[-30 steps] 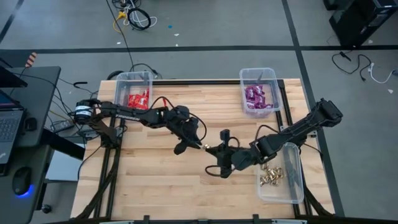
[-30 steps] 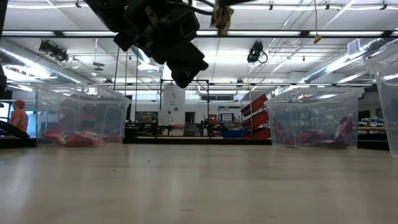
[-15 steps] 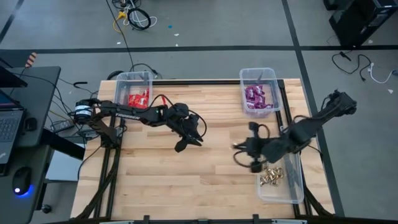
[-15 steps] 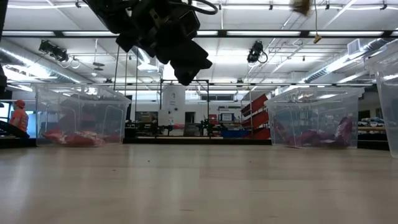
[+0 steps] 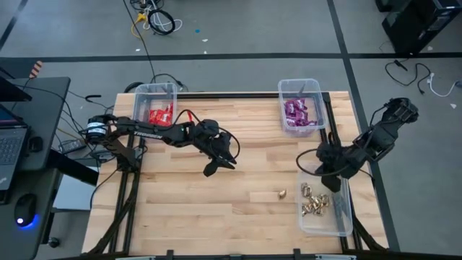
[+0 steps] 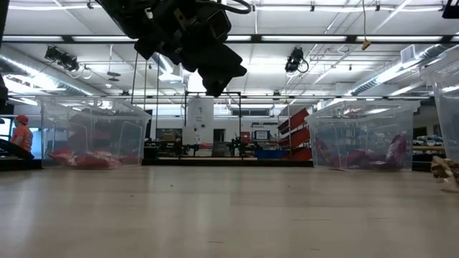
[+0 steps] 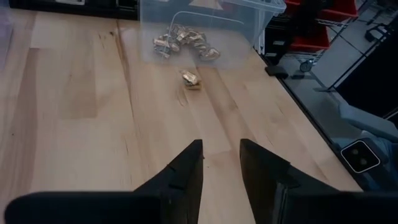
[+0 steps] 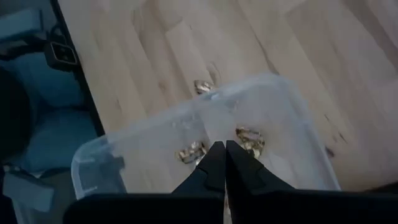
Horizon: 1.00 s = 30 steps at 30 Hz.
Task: Sort candy
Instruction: Put the yellow candy into the bottom right transparent bin
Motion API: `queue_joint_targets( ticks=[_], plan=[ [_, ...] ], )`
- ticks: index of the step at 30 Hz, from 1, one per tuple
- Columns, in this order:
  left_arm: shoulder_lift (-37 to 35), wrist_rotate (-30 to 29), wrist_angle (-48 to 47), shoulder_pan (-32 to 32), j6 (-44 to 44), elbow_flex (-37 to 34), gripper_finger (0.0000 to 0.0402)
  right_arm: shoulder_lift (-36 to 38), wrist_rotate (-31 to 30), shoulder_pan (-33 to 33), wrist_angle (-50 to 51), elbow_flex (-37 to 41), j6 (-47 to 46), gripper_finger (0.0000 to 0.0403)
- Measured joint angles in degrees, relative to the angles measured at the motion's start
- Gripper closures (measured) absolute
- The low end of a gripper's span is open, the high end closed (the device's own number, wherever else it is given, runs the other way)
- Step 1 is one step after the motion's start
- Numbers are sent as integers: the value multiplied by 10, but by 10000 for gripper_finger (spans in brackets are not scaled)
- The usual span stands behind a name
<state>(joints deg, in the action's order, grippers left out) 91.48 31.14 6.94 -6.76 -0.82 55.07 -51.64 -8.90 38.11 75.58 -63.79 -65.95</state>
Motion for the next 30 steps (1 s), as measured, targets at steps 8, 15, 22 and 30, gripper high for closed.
queue_joint_targets(
  ticks=[8, 15, 22, 30],
  plan=[
    [0, 0, 0, 0, 4, 0, 292, -37, -63, 15, -30, 0, 51, 403],
    [3, -3, 20, 7, 7, 0, 292, -88, -65, 10, -85, 0, 94, 403],
    [21, -55, 97, 39, 37, 0, 292, -150, -77, -6, -158, 0, 160, 403],
    [52, -103, 164, 67, 48, 0, 292, -214, -31, -48, -206, 0, 204, 403]
  ],
)
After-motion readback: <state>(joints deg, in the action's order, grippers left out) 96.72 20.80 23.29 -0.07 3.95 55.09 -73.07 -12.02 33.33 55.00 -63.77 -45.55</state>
